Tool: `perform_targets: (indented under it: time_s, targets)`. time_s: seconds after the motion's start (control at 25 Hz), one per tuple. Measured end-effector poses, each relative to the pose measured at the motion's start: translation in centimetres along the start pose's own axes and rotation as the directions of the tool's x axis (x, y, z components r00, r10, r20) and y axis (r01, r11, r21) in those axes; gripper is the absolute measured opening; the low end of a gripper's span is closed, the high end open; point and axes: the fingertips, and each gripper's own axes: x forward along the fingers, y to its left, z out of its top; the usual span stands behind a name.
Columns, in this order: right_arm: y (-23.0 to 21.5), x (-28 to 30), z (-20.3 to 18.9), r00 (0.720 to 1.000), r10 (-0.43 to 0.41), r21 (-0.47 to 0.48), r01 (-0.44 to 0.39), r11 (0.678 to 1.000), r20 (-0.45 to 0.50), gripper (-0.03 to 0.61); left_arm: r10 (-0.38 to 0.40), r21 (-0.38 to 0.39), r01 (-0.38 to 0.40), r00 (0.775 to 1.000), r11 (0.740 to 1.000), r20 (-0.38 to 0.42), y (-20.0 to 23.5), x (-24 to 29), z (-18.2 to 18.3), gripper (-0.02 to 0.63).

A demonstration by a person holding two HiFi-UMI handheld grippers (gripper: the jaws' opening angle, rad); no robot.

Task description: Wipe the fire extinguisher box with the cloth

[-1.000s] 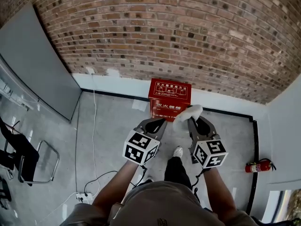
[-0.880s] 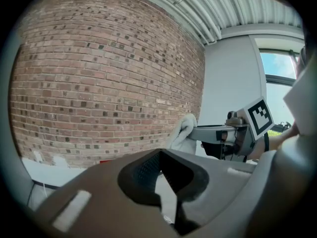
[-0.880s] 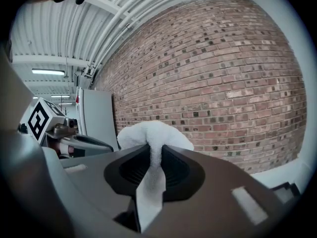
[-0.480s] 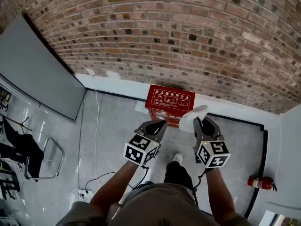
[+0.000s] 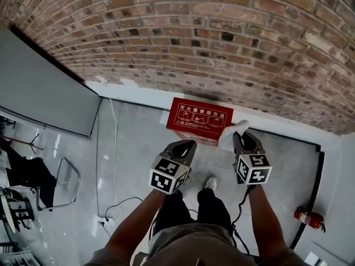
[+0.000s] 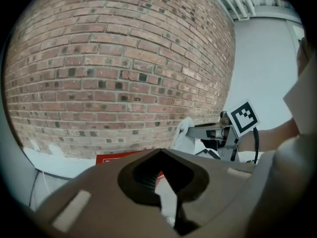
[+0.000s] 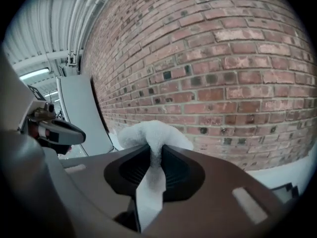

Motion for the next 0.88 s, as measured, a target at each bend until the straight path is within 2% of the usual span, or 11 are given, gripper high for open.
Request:
perform_targets:
  time_s: [0.16,0.36,0.72,0.8,0.88]
  targets:
    - [-2.8,4.7,-2.9,0.995,-0.041,-0.015,0.04,0.999,-0.091,0.094,-0.016,-0.017,0.015,0.999,1.0,-0.032,2.8,4.2,-1.6,0.0]
    - [-5.5,11.0,-5.8,0.984,-0.092,-0.04,0.087,0.995,-0.154,0.095,-0.074,-0.021,0.072,0.995,0.997,-0.072,5.9,9.3,-4.2,0.0]
    - [-10.4,21.5,-11.8,0.94,-0.214,-0.103,0.193,0.976,-0.266,0.097,-0.133,-0.025,0.131,0.978,0.991,-0.16,11.5,16.2,-9.7,0.0]
    - [-10.7,23.0,-12.4,0.93,-0.217,-0.11,0.193,0.975,-0.297,0.097,-0.14,-0.036,0.136,0.974,0.99,-0.176,12.6,16.9,-10.5,0.0]
    - [-9.9,24.6,-12.9,0.922,-0.19,-0.124,0.157,0.98,-0.336,0.097,-0.146,-0.048,0.14,0.973,0.989,-0.181,13.5,17.2,-10.7,0.0]
